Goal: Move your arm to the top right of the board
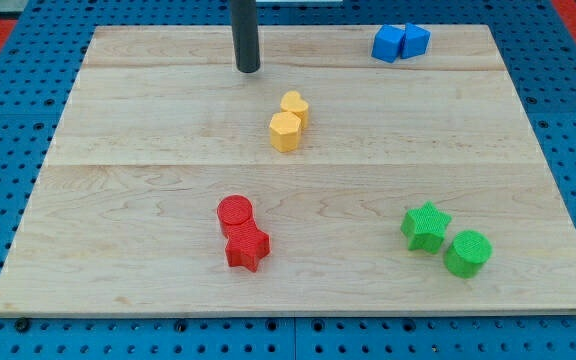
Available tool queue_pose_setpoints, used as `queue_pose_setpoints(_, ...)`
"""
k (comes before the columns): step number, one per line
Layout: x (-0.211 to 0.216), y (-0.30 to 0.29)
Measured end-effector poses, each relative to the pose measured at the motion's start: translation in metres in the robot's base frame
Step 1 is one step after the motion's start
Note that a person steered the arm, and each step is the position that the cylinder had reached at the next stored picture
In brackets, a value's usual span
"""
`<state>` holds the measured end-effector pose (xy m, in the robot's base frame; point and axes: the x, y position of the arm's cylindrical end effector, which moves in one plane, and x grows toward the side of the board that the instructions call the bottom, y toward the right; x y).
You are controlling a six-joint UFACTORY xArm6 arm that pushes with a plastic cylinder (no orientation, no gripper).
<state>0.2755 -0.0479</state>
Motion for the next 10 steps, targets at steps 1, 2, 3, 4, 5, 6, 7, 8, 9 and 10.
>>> queue_pose_setpoints(1, 0.0, 0.017)
queue_pose_setpoints(2, 0.0, 0.029)
queue_pose_setpoints(3, 0.007, 0.061)
queue_pose_setpoints(4, 0.016, 0.096)
queue_pose_setpoints(5, 0.016, 0.104)
queue_pose_setpoints(6, 0.016, 0.105)
queue_pose_setpoints(7, 0.016, 0.106)
queue_pose_setpoints(8, 0.016, 0.106)
queue_pose_setpoints(9, 0.021, 0.122)
queue_pose_setpoints(10, 0.025, 0.182)
